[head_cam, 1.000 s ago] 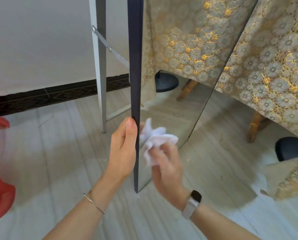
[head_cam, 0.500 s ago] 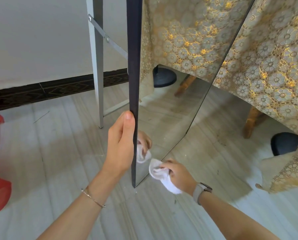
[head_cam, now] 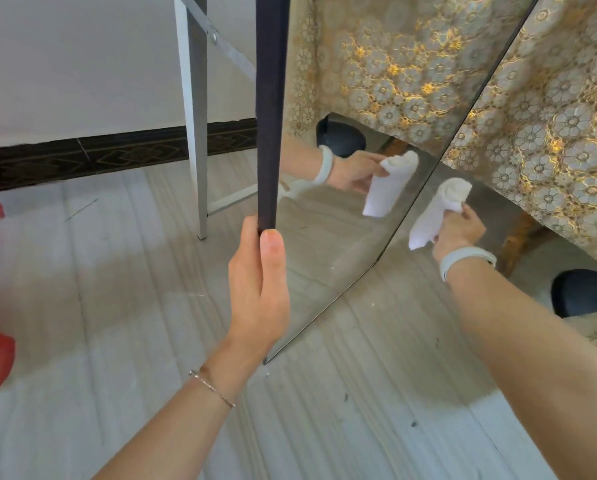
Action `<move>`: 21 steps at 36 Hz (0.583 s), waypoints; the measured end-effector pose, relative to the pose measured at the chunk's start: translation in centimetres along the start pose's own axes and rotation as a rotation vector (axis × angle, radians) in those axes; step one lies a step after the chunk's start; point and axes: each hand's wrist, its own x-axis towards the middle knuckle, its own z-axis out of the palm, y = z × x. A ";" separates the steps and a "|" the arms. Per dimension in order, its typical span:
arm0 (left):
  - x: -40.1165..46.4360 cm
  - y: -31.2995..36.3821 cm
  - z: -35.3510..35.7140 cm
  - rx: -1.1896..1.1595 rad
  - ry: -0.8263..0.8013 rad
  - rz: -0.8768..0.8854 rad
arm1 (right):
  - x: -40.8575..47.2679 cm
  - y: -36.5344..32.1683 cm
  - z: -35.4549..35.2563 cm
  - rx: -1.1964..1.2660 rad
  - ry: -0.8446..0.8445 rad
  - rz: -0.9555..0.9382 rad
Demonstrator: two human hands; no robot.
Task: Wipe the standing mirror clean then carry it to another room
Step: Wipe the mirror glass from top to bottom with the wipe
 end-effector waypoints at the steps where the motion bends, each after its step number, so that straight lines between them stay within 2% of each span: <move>1: 0.1 -0.1 0.1 -0.015 0.007 0.007 | 0.2 -0.9 0.5 0.056 -0.005 -0.028; 5: 0.2 -0.5 0.0 -0.064 0.004 0.060 | 0.0 -4.3 2.7 0.067 -0.025 -0.330; 8: 0.5 -1.0 0.0 -0.048 0.013 0.078 | -0.1 -3.9 4.0 0.097 -0.062 -0.405; 12: 0.5 -1.2 -0.4 -0.045 0.013 0.086 | 0.2 1.7 4.0 0.128 -0.091 -0.178; 15: 0.7 -1.4 -0.5 -0.034 0.005 0.080 | 0.1 6.6 2.9 0.040 -0.217 0.008; 19: 0.6 -1.5 -0.4 -0.040 0.003 0.077 | 0.5 9.4 0.2 -0.331 -0.473 0.271; 21: 0.7 -1.4 -0.3 -0.037 0.026 0.090 | 1.1 8.8 -1.0 -0.450 -0.486 0.257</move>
